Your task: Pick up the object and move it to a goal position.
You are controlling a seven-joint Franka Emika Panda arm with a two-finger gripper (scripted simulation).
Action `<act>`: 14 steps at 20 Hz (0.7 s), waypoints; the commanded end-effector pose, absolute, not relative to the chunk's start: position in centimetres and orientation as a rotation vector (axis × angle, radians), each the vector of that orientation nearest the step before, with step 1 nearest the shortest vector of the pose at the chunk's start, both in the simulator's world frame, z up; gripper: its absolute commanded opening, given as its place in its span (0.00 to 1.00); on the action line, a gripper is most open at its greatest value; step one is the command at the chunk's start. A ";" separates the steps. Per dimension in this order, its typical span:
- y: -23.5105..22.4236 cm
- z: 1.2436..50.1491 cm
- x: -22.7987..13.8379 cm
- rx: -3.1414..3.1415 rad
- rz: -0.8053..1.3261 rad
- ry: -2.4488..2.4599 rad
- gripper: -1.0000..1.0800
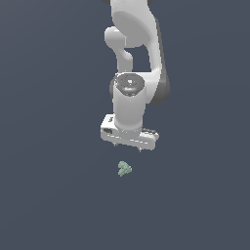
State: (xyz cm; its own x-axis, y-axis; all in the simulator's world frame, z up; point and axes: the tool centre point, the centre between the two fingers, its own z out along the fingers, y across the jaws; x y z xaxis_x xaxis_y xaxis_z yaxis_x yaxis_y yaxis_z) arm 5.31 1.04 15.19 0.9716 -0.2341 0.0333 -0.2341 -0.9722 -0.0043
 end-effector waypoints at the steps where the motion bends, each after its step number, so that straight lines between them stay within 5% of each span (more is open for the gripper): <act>1: 0.7 14.2 6.2 -3.101 -0.043 0.488 0.96; 14: -0.5 9.3 9.6 -2.982 -0.007 0.982 0.96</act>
